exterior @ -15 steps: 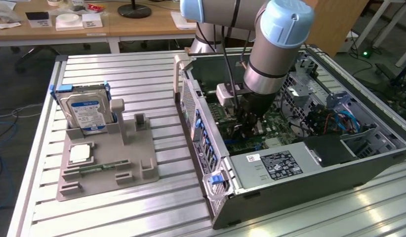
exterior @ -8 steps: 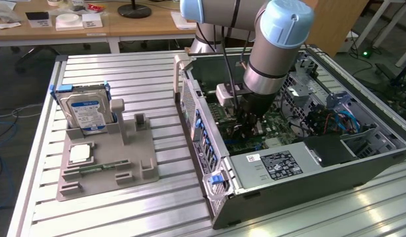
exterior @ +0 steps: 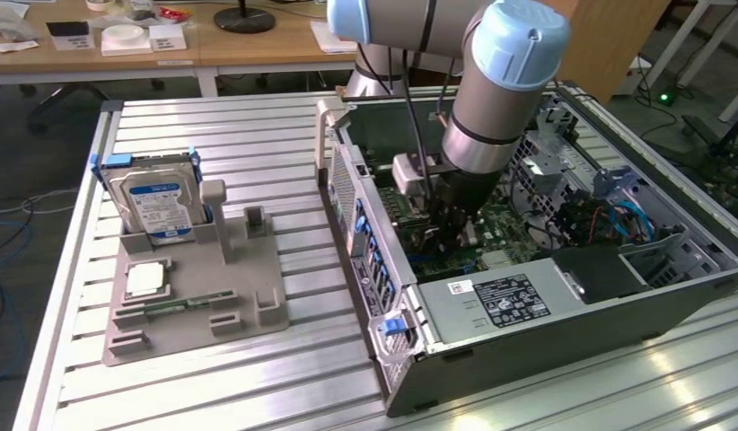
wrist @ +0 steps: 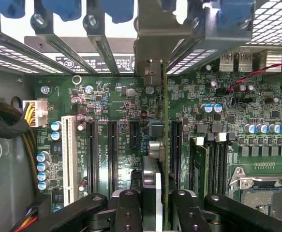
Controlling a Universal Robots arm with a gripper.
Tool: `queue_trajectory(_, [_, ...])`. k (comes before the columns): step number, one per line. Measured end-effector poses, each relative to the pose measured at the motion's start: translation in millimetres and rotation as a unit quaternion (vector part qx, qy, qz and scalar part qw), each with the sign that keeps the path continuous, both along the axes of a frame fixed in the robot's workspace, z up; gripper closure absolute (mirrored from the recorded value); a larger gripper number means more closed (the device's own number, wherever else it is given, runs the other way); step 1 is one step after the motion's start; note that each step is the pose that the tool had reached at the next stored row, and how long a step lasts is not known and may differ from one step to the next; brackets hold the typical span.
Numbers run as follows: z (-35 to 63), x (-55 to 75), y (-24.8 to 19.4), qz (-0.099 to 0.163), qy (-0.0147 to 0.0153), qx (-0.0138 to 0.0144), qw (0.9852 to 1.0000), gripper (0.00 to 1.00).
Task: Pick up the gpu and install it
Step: 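Insert the gpu into the slot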
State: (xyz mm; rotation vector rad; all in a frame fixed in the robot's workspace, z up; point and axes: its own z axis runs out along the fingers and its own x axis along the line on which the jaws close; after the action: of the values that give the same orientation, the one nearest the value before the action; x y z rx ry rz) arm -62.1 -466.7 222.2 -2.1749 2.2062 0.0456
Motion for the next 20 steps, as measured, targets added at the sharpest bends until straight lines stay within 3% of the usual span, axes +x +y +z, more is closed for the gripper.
queue_trajectory(8, [-3.0,0.0,0.0,0.0,0.0006,-0.0001,1.0,0.72])
queue_trajectory(10, [-10.6,-0.2,0.0,0.0,0.0005,-0.0001,1.0,0.72])
queue_trajectory(20, [-9.8,-0.2,0.2,0.0,-0.0008,0.0005,1.0,0.71])
